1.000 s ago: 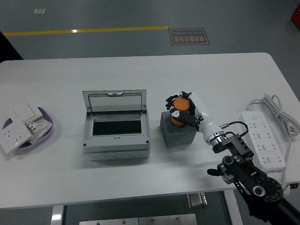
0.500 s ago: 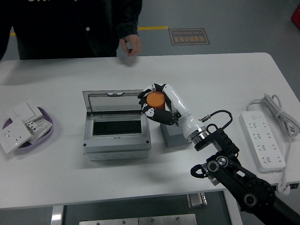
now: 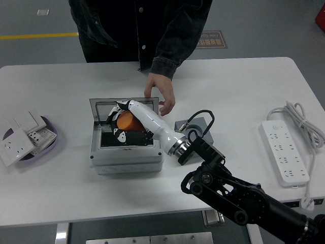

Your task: Pick up the cylinder from the cube,place it in the box,flap close box

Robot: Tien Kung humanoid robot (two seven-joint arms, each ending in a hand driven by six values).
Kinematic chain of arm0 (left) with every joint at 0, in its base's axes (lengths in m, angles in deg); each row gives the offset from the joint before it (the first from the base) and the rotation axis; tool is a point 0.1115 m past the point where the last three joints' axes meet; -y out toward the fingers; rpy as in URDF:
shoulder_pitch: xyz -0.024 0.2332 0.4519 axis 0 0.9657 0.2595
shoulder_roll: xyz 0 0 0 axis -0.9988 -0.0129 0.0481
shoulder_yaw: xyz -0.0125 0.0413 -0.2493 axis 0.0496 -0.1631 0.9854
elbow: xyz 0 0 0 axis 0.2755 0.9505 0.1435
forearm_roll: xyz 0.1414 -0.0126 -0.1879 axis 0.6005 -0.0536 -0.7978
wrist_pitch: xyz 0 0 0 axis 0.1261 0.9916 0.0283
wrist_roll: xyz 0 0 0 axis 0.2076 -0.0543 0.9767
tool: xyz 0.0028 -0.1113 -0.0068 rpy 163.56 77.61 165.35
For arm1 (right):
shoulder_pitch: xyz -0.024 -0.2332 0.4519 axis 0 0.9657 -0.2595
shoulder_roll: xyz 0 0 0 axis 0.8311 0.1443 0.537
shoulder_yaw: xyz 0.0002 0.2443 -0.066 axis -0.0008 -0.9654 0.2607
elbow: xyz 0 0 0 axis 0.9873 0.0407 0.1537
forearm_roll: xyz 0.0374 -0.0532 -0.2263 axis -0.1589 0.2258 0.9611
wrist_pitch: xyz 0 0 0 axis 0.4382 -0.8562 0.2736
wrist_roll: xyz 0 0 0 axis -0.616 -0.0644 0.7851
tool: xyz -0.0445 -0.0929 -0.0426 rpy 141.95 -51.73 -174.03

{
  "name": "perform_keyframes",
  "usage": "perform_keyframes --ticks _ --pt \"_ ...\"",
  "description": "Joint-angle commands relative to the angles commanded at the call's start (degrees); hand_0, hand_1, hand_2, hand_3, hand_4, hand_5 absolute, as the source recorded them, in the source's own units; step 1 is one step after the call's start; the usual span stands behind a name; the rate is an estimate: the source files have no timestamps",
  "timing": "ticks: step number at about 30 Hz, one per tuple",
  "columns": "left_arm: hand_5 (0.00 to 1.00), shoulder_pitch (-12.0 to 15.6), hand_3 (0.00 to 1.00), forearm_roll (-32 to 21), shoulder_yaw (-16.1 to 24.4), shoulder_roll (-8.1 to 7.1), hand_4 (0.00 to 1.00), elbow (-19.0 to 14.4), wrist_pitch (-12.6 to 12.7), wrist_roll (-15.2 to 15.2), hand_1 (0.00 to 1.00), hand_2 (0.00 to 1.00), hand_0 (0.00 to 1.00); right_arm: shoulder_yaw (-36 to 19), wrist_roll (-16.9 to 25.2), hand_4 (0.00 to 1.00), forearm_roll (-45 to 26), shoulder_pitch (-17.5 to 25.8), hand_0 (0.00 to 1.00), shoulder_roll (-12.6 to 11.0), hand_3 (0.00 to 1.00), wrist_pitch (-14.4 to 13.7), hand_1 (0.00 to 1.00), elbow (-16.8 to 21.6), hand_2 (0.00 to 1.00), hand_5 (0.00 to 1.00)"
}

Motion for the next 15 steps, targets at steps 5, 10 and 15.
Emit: perform_keyframes --ticks 5,10,15 --pt "0.317 -0.1 0.701 0.1 0.0 -0.06 0.753 0.0 0.0 -0.1 0.669 0.659 0.636 1.8 -2.7 0.002 4.7 -1.7 0.056 0.6 0.307 1.5 0.23 -1.4 0.337 0.002" --pt "0.318 0.0 0.701 0.2 0.0 -0.08 0.753 0.0 0.0 -0.1 0.669 0.659 0.636 2.2 -6.5 0.002 11.3 -2.5 0.074 0.6 0.338 5.4 0.243 -2.7 0.347 0.002" --pt "0.318 0.0 0.702 0.2 0.1 -0.1 0.753 0.0 0.0 -0.2 0.669 0.659 0.636 2.5 -9.1 0.196 17.8 -3.0 0.243 0.6 0.47 8.3 0.383 -3.4 0.457 0.002"
